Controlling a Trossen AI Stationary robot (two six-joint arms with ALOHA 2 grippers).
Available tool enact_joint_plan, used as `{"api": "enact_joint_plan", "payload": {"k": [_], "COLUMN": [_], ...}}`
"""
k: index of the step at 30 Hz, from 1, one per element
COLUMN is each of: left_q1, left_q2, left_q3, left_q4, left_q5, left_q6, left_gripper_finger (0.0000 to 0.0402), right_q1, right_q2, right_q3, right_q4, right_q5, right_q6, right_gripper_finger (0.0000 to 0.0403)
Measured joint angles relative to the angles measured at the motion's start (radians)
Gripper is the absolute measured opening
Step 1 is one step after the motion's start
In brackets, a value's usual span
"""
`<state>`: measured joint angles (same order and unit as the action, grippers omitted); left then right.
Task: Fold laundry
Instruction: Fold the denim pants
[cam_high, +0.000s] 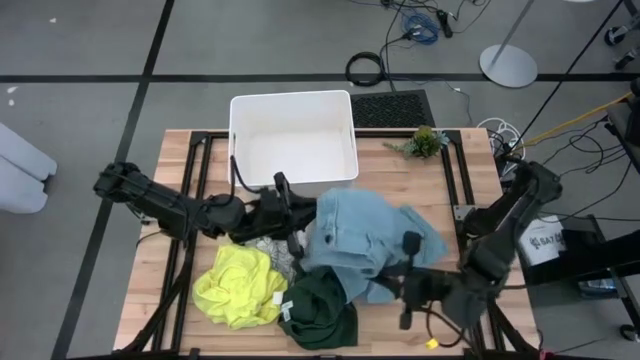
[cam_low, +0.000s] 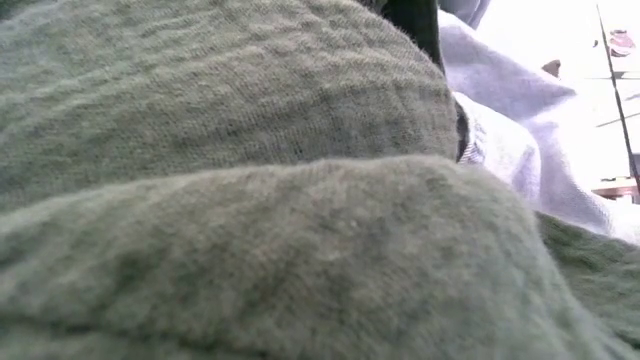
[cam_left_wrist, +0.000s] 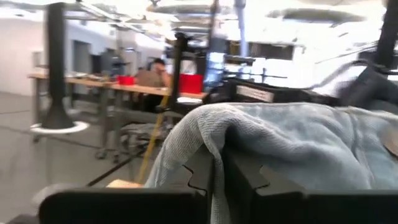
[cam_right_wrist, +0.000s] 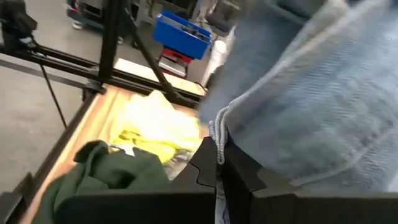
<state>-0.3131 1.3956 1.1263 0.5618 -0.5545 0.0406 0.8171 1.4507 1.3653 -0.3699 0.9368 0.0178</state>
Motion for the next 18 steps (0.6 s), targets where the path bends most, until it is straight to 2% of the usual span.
{"api": "enact_joint_plan", "payload": {"k": [5, 11, 15, 18], "left_q1": [0.029, 0.037, 0.043, 0.042], "left_q2": [0.023, 0.029, 0.029, 0.029], "left_q3": [0.0, 0.0, 0.0, 0.0], "left_q4": [0.004, -0.057, 0.0, 0.038], "left_q5": [-0.024, -0.05, -0.064, -0.055], "left_q6": [-0.005, -0.006, -0.006, -0.006], "left_gripper_finger": [0.0027, 0.0026, 0.0026, 0.0026], "right_q1": [-0.055, -0.062, -0.086, -0.124], "right_q2": [0.053, 0.053, 0.042, 0.063], "right_q3": [-0.043, 0.014, 0.039, 0.037], "right_q4": [0.119, 0.005, 0.121, 0.11], "right_q5": [-0.091, -0.154, -0.332, -0.446], "right_q6": [-0.007, 0.046, -0.004, 0.008], "right_gripper_finger": [0.0, 0.0, 0.0, 0.0001]}}
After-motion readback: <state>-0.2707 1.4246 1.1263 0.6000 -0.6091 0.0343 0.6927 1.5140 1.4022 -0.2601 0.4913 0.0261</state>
